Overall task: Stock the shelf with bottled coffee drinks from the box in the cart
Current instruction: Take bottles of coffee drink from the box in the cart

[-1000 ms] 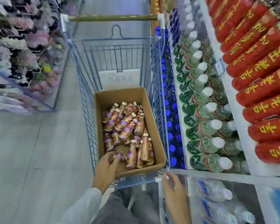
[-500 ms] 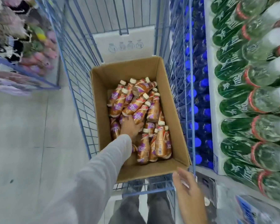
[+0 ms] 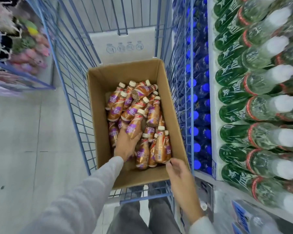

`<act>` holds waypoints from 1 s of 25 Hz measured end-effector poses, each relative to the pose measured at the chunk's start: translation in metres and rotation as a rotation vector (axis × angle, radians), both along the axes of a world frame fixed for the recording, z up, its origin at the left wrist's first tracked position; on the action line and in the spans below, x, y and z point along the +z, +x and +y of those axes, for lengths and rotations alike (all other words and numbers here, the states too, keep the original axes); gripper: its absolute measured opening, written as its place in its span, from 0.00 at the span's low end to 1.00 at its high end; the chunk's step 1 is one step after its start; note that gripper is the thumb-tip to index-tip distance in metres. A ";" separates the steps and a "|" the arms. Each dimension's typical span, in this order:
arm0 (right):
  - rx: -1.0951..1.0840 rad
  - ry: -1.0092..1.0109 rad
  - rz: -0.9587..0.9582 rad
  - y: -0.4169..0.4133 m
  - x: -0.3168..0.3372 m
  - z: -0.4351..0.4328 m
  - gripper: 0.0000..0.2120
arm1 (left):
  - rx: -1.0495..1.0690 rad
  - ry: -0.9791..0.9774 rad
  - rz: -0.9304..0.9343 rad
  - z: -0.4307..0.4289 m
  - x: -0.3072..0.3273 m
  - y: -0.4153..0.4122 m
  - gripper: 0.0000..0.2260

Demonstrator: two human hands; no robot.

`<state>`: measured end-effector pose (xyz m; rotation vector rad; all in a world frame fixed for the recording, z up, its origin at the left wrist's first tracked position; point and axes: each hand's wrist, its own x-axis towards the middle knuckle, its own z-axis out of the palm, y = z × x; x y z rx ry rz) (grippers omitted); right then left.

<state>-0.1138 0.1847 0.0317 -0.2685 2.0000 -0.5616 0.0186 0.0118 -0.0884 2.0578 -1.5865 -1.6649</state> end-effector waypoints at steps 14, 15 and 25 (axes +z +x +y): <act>0.113 0.430 0.321 0.028 -0.162 -0.085 0.36 | 0.321 0.078 -0.034 0.097 0.098 0.073 0.29; 0.087 0.410 0.301 0.027 -0.161 -0.082 0.35 | 0.308 0.078 -0.034 0.097 0.099 0.074 0.29; -0.276 -0.222 0.104 0.034 0.012 -0.038 0.28 | -0.017 -0.102 0.044 0.073 0.175 0.050 0.34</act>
